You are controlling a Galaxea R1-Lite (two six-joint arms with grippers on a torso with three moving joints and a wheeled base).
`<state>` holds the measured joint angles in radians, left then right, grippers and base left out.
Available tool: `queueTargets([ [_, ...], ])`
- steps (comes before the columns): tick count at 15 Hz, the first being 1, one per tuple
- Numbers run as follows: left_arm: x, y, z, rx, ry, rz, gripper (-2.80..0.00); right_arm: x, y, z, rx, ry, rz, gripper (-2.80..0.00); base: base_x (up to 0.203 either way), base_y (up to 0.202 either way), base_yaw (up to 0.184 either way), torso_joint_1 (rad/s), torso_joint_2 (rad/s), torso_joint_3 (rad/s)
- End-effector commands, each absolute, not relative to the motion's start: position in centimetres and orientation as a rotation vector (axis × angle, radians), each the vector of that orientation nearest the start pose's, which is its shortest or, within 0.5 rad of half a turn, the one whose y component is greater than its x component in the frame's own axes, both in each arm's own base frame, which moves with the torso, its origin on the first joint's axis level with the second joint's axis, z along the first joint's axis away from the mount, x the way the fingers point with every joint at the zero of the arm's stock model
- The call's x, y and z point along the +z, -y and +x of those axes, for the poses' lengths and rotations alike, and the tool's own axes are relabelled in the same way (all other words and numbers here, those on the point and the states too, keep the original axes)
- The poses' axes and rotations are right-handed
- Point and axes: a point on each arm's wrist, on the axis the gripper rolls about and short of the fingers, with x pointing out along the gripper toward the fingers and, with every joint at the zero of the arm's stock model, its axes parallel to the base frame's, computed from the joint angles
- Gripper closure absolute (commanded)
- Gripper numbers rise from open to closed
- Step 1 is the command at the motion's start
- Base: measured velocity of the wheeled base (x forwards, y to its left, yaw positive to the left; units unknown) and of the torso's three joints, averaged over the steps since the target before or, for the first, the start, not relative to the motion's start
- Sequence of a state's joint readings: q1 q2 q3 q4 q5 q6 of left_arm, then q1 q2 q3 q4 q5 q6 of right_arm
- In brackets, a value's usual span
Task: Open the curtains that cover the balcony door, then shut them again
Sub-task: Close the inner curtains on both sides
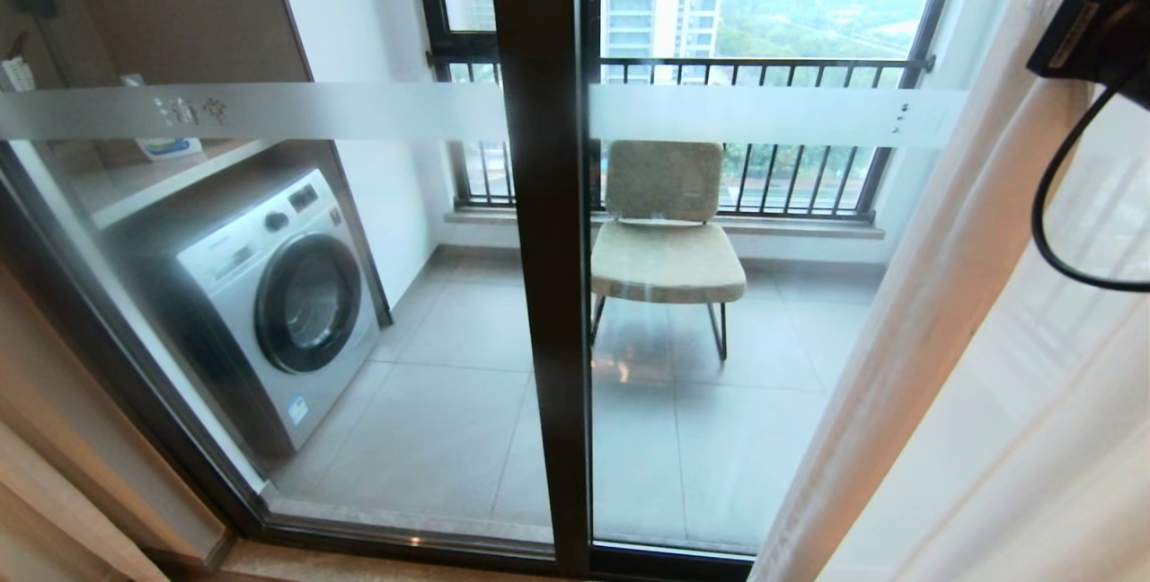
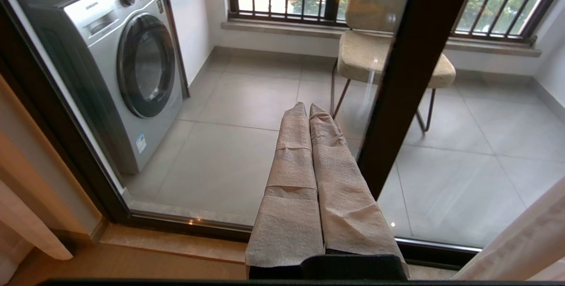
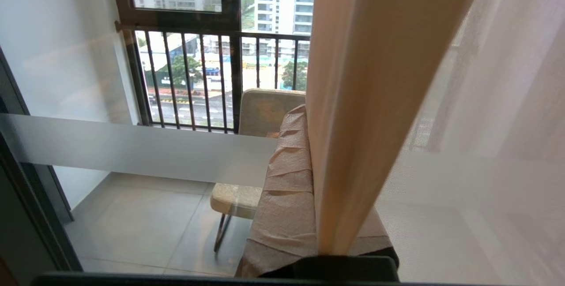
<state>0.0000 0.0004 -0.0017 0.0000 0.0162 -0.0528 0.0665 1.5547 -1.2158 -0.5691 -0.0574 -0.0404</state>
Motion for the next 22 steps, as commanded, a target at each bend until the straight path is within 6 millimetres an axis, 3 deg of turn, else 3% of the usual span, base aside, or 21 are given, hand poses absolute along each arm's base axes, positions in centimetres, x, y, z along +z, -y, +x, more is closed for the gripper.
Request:
queueTargets([
  [1, 7.6, 0.0, -2.3, 0.017, 0.002, -0.054, 0.0, 33.2, -3.0, 29.3, 0.018, 0.216, -0.02, 0.0, 0.0, 0.192, -0.004, 0.008, 0.0, -0.001],
  [11, 7.6, 0.0, -2.3, 0.017, 0.002, -0.054, 0.0, 33.1, -3.5, 31.6, 0.026, 0.218, -0.019, 0.0, 0.0, 0.192, 0.001, 0.0, 0.0, 0.002],
  [22, 7.6, 0.0, -2.3, 0.017, 0.002, -0.054, 0.0, 33.1, -4.1, 31.6, 0.027, 0.22, -0.014, 0.0, 0.0, 0.191, 0.001, 0.003, 0.0, 0.002],
])
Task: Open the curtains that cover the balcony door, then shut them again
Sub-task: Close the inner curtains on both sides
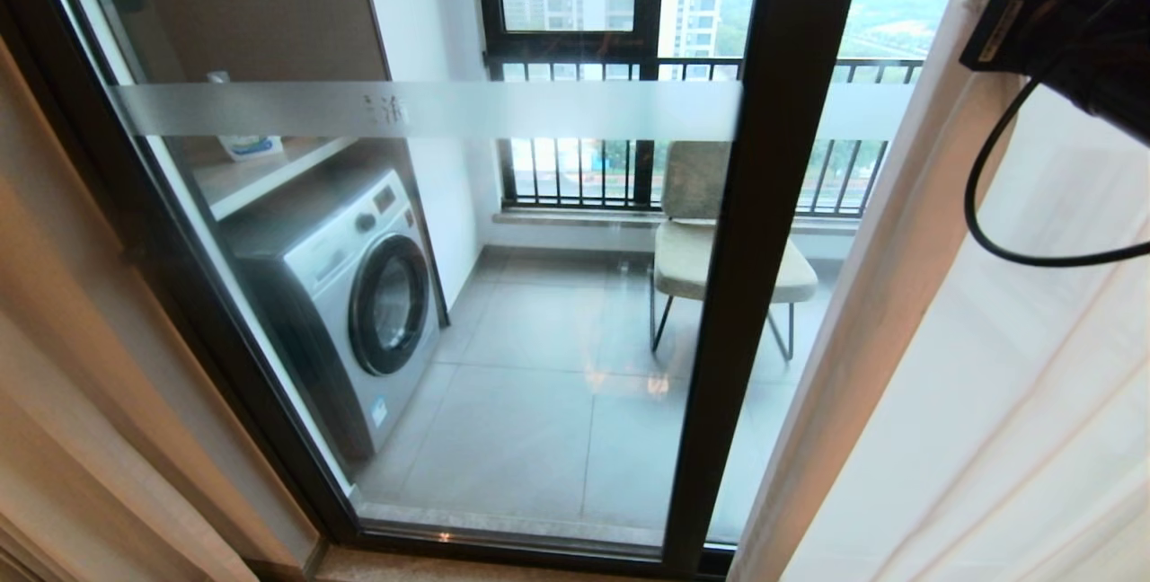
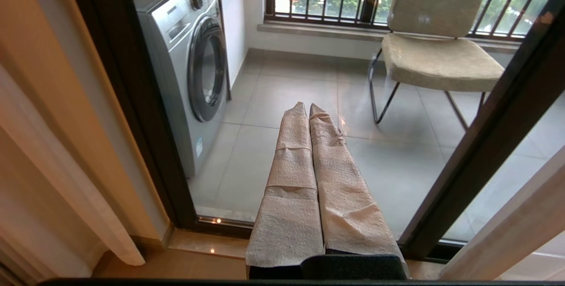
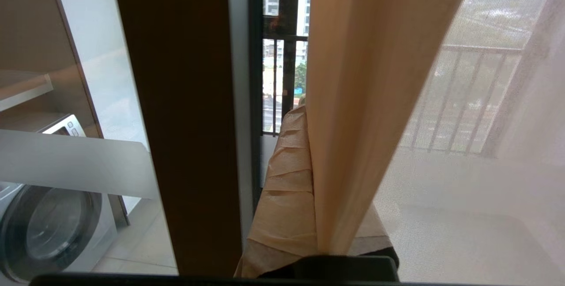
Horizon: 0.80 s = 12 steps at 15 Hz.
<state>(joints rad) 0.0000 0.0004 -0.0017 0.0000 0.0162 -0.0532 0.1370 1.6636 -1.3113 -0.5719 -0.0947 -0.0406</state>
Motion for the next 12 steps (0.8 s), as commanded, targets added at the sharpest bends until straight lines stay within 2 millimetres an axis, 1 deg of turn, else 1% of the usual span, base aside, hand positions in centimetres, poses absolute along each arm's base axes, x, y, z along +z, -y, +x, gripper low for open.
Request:
queueTargets([
  [1, 7.59, -0.04, -2.29, 0.017, 0.002, -0.054, 0.0, 33.11, -4.27, 31.56, 0.023, 0.218, -0.013, 0.0, 0.0, 0.19, 0.002, 0.002, 0.0, 0.0],
  [6, 7.59, -0.04, -2.29, 0.016, 0.002, -0.054, 0.0, 32.94, -4.4, 31.83, 0.023, 0.215, -0.013, 0.0, 0.0, 0.19, 0.001, 0.001, 0.0, 0.002],
  [12, 7.59, -0.04, -2.29, 0.017, 0.002, -0.054, 0.0, 33.53, -4.45, 32.26, 0.017, 0.233, -0.01, 0.0, 0.0, 0.192, 0.002, 0.001, 0.0, 0.003],
])
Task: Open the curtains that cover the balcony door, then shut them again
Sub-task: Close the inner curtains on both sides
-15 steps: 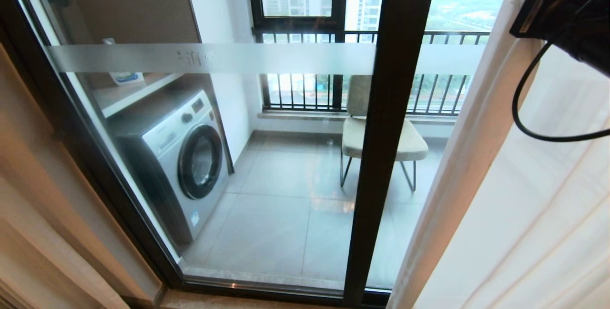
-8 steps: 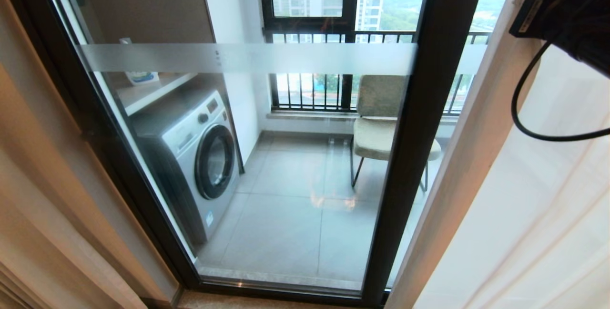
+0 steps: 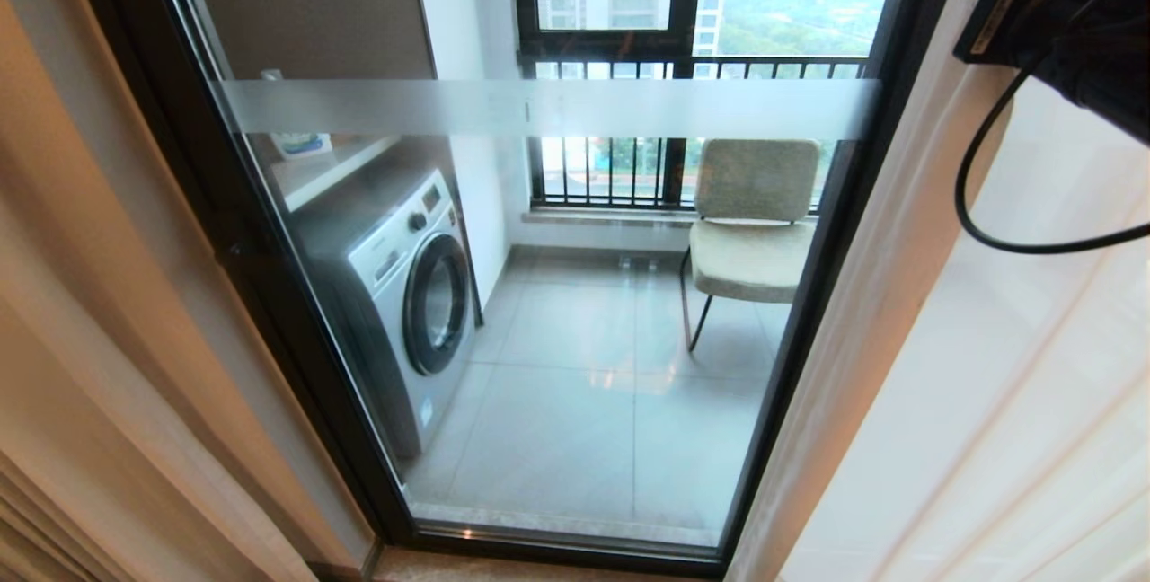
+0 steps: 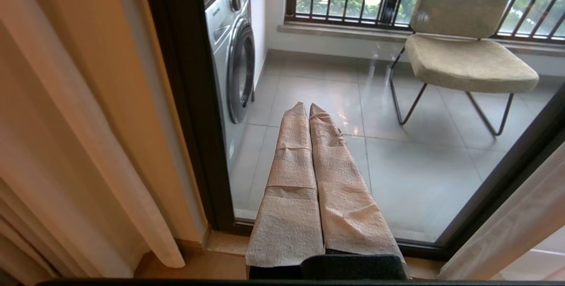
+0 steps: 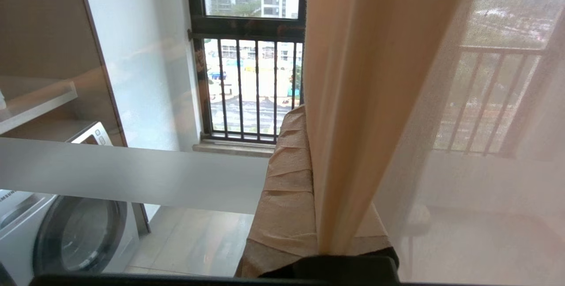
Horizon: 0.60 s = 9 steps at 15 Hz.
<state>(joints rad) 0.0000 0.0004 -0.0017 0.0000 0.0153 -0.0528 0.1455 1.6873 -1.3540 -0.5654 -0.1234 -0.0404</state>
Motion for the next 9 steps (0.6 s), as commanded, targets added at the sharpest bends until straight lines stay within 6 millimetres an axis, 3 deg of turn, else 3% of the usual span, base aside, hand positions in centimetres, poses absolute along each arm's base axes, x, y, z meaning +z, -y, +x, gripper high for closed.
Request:
queueTargets([
  [1, 7.59, -0.03, -2.29, 0.015, 0.002, -0.054, 0.0, 33.53, -4.45, 32.26, 0.017, 0.233, -0.01, 0.0, 0.0, 0.191, 0.003, 0.005, 0.0, 0.004],
  [9, 7.59, -0.04, -2.29, 0.017, 0.002, -0.052, 0.0, 33.67, -4.53, 32.13, 0.015, 0.237, -0.008, 0.0, 0.0, 0.19, 0.0, 0.002, 0.0, 0.001],
])
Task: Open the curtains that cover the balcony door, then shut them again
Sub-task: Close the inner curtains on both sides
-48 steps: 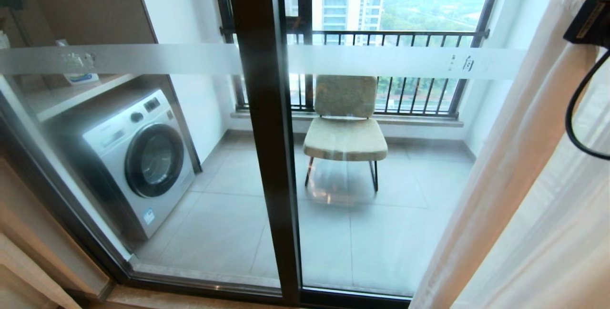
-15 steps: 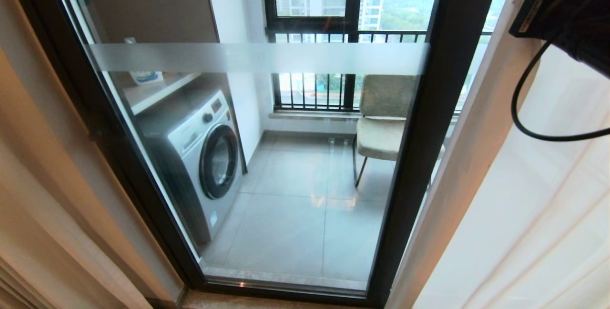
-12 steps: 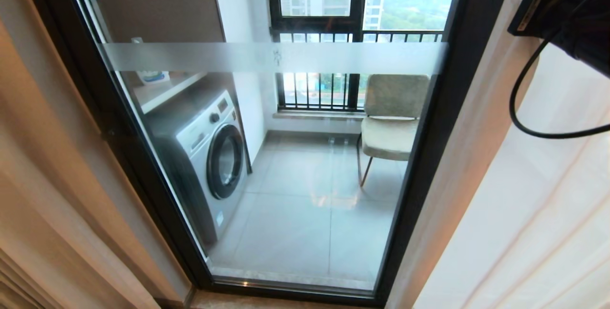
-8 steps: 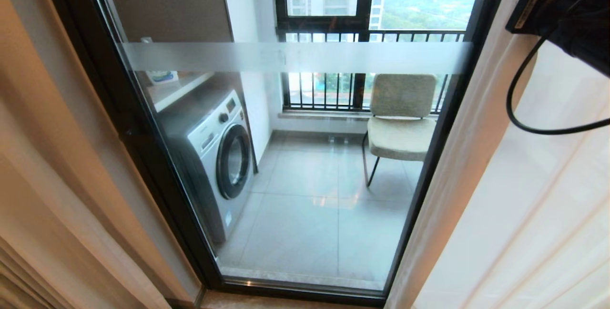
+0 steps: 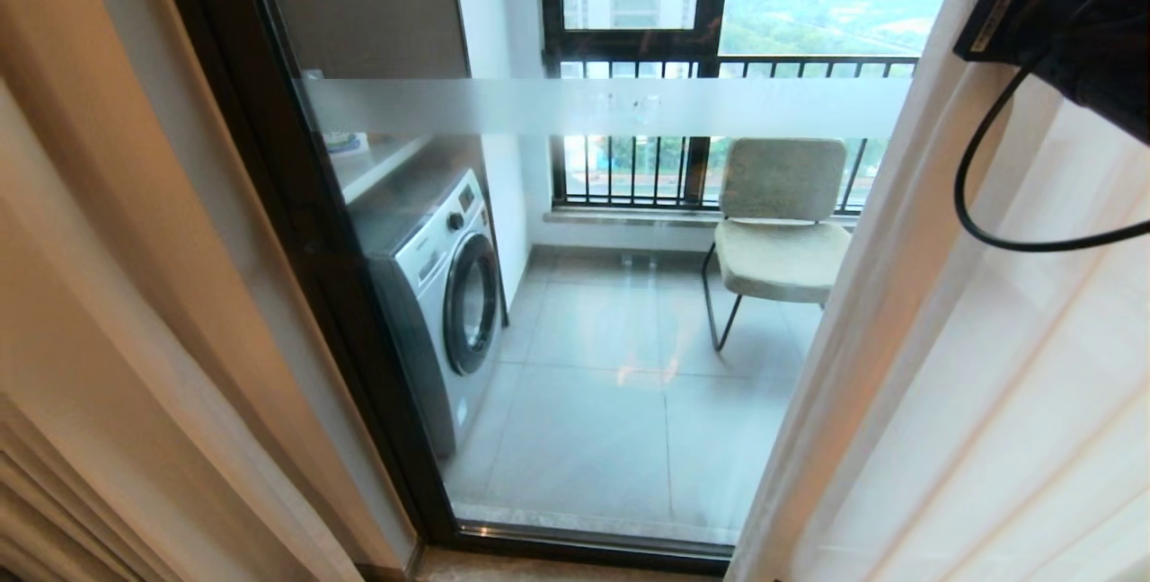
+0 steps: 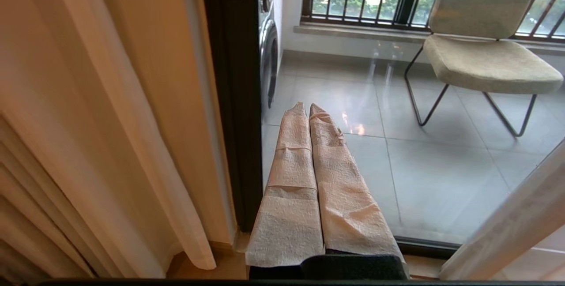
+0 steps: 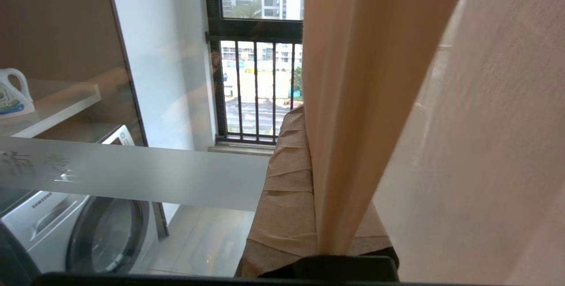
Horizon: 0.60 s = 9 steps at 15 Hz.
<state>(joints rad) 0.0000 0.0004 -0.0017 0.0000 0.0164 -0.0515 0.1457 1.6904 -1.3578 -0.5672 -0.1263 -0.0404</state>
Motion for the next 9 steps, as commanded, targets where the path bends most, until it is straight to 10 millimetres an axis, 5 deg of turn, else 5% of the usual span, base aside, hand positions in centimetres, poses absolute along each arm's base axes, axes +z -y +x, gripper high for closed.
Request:
queueTargets([
  [1, 7.59, -0.04, -2.29, 0.017, 0.002, -0.052, 0.0, 33.67, -4.61, 32.12, 0.012, 0.237, -0.007, 0.0, 0.0, 0.187, 0.002, 0.006, 0.0, 0.001],
  [5, 7.59, -0.04, -2.29, 0.017, 0.002, -0.052, 0.0, 33.6, -4.67, 32.19, 0.011, 0.235, -0.007, 0.0, 0.0, 0.154, -0.001, 0.001, 0.0, 0.003],
  [9, 7.59, -0.04, -2.29, 0.017, 0.002, -0.052, 0.0, 33.12, -5.27, 32.67, 0.022, 0.222, -0.006, 0.0, 0.0, 0.0, 0.0, 0.0, 0.0, 0.0],
])
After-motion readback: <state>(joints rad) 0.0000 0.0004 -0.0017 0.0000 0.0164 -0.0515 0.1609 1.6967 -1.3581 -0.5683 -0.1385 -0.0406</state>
